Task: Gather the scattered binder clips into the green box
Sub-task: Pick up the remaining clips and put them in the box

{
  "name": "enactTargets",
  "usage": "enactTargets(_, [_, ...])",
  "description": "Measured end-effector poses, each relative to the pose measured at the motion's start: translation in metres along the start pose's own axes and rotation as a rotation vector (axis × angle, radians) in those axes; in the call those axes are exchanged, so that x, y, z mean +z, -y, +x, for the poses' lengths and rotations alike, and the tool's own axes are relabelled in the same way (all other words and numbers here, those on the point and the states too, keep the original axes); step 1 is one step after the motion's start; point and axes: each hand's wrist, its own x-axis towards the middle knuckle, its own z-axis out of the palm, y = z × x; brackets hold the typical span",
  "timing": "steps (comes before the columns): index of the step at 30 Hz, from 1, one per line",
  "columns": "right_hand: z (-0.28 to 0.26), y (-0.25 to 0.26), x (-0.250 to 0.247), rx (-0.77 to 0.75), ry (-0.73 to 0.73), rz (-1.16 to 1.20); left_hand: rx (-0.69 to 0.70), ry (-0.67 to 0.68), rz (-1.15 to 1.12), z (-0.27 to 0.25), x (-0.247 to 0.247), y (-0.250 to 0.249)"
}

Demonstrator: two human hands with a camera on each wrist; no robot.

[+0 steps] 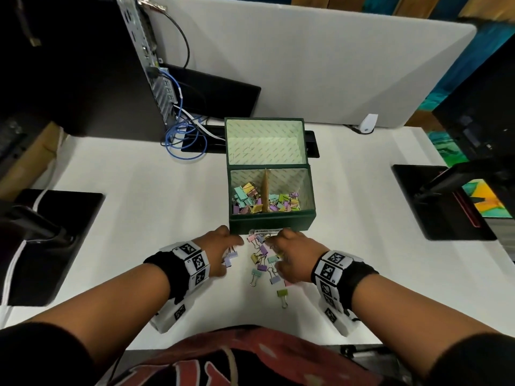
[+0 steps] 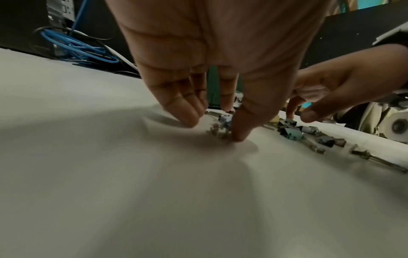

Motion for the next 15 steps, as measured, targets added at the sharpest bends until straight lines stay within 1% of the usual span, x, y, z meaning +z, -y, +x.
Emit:
enactTargets(3, [0.004, 0.005, -0.002, 0.015, -0.008, -0.024, -0.001, -0.023, 0.033, 0.001, 0.001, -0.004])
enactTargets(7, [0.006, 0.006, -0.003, 0.015, 0.006, -0.031, -0.007, 0.004, 0.015, 0.0, 0.0, -0.004])
enactTargets(13, [-0.006, -0.002, -0.002, -0.057, 0.136, -0.023, 0.003, 0.004, 0.019, 0.003, 0.003, -0.01])
enactTargets(15, [-0.008, -0.003, -0.003, -0.053, 0.149, 0.02, 0.005, 0.016, 0.016, 0.005, 0.003, -0.012])
